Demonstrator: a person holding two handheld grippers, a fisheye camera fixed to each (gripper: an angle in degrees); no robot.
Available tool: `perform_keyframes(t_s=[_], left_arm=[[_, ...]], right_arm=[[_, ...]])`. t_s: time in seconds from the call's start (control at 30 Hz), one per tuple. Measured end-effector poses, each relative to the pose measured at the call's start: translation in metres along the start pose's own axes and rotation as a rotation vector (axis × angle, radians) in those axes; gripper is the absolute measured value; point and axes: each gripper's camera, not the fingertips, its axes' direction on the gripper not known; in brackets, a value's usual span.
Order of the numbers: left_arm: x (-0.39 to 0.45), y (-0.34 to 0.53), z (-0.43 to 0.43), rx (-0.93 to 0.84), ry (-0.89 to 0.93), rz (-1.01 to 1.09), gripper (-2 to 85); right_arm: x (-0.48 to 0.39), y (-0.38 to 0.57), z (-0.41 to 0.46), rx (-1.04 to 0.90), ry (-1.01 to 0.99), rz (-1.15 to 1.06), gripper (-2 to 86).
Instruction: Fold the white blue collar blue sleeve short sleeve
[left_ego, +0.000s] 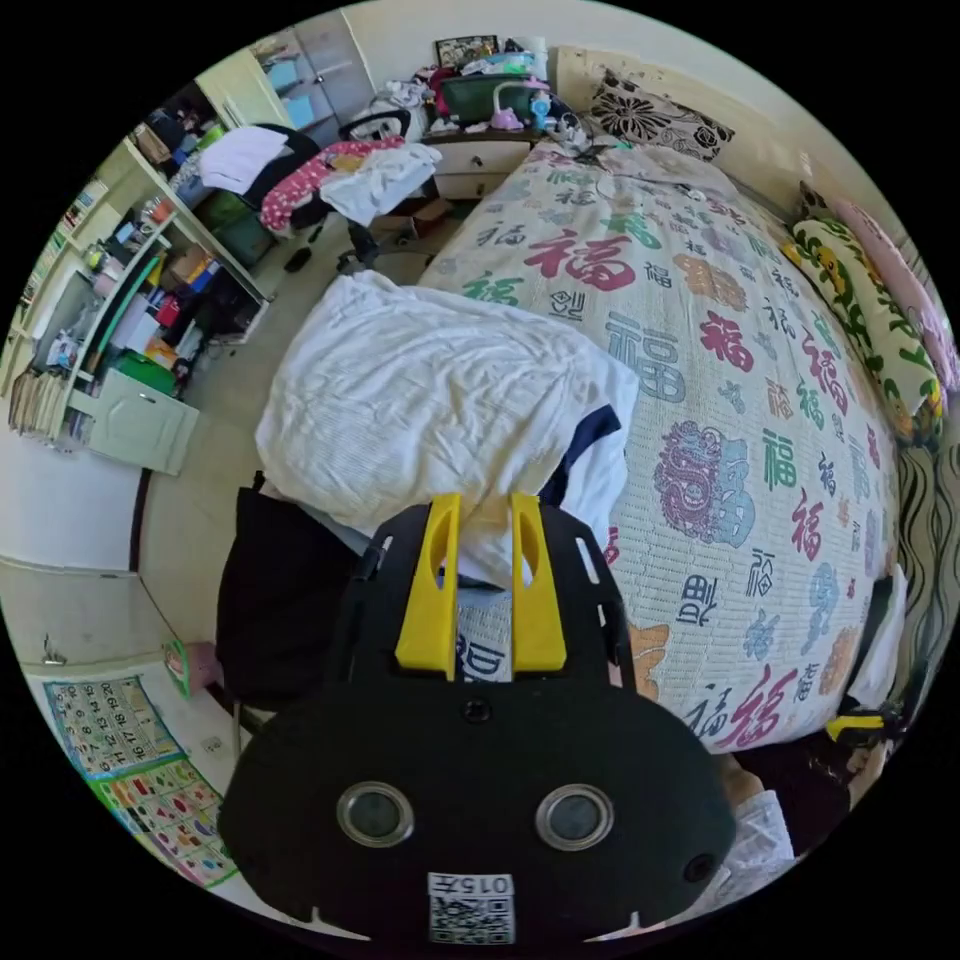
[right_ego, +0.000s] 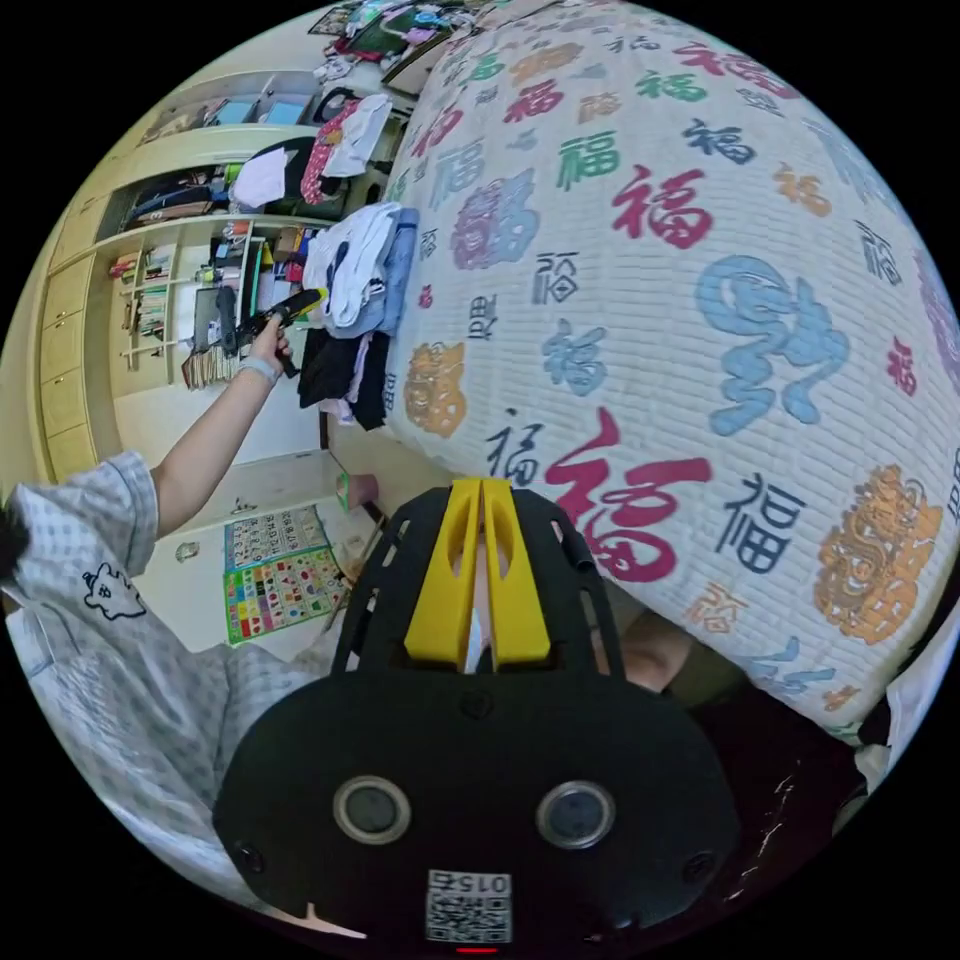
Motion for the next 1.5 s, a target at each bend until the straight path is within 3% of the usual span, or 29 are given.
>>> perform_keyframes(t_s=[0.2, 0.43, 0.53, 0.63, 0.8, 1.0, 1.37, 1.5], left_arm=[[-0.047, 0.038, -0.030, 0.114, 0.151, 0.091, 0.0], [-0.130, 0.115, -0.097, 0.439, 0.579, -0.122, -0.8], [-0.162, 0.142, -0.110, 0.512, 0.772, -0.209, -0.8], [-0.184, 0.165, -0.121, 0.553, 0.844, -0.251, -0.9], [-0.199, 0.201, -0.132, 0.525, 0.901, -0.236, -0.9], [-0.211, 0.243, -0.128, 0.507, 0.991, -0.285, -0.9], [-0.202, 0.268, -0.140, 0.493, 0.993, -0.250, -0.8], [-0.185, 0.276, -0.154, 0.495, 0.962, -0.224, -0.8]], right_arm=[[-0.049, -0.050, 0.023, -0.001, 0.030, -0.054, -0.5], [-0.109, -0.138, 0.058, 0.079, -0.144, -0.296, 1.4], [-0.133, -0.182, 0.087, 0.105, -0.225, -0.350, 4.1], [-0.148, -0.220, 0.119, 0.108, -0.299, -0.322, 5.9], [-0.150, -0.256, 0.156, 0.132, -0.520, -0.167, 7.3], [-0.152, -0.238, 0.195, -0.025, -0.389, -0.123, 7.6], [-0.138, -0.193, 0.233, 0.022, -0.853, -0.006, 1.3], [-0.139, -0.165, 0.222, 0.075, -0.908, -0.030, 0.1]])
